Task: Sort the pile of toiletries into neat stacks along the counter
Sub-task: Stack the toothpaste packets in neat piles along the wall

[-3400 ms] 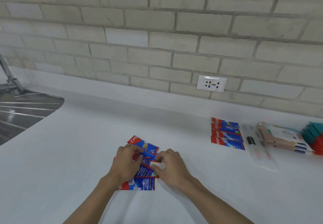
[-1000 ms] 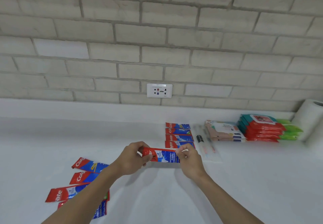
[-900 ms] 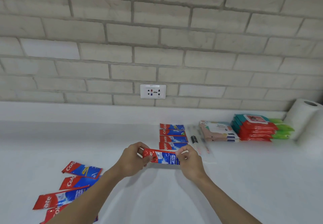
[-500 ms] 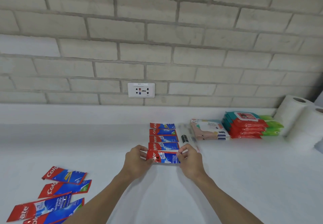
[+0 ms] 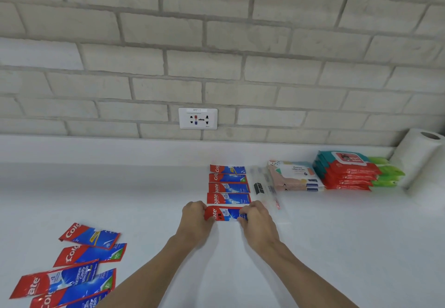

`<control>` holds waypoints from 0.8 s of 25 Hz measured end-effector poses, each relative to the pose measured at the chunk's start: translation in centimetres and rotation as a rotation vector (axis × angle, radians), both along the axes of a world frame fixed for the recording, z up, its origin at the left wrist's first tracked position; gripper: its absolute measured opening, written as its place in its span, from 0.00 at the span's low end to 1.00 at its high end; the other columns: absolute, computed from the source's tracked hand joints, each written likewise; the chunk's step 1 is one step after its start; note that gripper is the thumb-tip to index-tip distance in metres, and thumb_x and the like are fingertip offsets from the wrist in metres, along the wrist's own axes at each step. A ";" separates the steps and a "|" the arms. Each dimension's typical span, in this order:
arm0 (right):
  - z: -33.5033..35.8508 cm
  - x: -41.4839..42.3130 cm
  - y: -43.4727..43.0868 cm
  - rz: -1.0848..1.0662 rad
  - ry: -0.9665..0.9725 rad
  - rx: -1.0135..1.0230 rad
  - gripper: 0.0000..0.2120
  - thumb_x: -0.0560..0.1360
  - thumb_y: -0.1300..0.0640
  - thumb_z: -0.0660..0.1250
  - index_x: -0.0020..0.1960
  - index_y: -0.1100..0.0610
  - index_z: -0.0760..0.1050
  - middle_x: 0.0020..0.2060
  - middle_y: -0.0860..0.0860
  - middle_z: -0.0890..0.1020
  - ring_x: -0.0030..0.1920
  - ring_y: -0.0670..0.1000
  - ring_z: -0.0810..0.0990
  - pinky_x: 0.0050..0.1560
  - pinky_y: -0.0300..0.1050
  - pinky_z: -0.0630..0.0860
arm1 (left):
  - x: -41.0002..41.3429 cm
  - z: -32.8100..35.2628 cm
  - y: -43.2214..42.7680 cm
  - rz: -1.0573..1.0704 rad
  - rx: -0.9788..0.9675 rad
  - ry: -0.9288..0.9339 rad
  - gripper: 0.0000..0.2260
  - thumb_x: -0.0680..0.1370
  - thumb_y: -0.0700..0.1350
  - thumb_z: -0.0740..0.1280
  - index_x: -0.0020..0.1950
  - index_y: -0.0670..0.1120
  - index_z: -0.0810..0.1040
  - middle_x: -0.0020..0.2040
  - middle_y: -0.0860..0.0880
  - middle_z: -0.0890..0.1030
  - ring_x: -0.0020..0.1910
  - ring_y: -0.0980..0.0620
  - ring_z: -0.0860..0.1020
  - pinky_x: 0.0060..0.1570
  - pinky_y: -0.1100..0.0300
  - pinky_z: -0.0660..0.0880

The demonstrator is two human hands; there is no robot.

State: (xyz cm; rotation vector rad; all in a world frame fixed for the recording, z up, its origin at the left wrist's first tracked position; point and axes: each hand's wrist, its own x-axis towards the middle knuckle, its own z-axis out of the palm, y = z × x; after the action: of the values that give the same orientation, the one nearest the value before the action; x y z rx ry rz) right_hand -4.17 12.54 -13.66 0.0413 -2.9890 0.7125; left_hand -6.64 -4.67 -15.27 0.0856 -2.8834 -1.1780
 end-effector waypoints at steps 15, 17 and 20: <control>-0.3 -1.4 -1.0 0.043 0.030 0.147 0.18 0.79 0.54 0.64 0.68 0.56 0.68 0.68 0.54 0.68 0.67 0.52 0.65 0.65 0.42 0.70 | -0.7 -0.2 0.2 -0.053 -0.001 0.048 0.16 0.75 0.50 0.70 0.62 0.50 0.74 0.56 0.50 0.75 0.51 0.56 0.72 0.51 0.65 0.70; -0.6 -1.3 -1.3 0.037 0.055 0.178 0.20 0.80 0.51 0.63 0.70 0.54 0.65 0.69 0.54 0.66 0.67 0.52 0.64 0.67 0.43 0.69 | -0.8 -0.2 0.2 -0.068 -0.008 0.061 0.16 0.76 0.50 0.68 0.63 0.51 0.75 0.55 0.51 0.75 0.53 0.57 0.72 0.53 0.65 0.69; -0.9 -1.3 -1.8 0.064 0.067 0.215 0.22 0.81 0.51 0.61 0.73 0.52 0.63 0.72 0.53 0.64 0.67 0.54 0.64 0.67 0.45 0.67 | -1.2 -0.4 0.2 -0.079 -0.020 0.077 0.14 0.79 0.50 0.65 0.64 0.50 0.76 0.57 0.49 0.76 0.51 0.57 0.69 0.52 0.66 0.67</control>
State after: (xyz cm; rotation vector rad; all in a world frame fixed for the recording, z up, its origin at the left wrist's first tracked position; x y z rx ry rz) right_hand -5.46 10.73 -14.52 0.1700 -2.9966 0.3837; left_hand -7.88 -4.51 -15.72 -0.0729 -2.8547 -1.1377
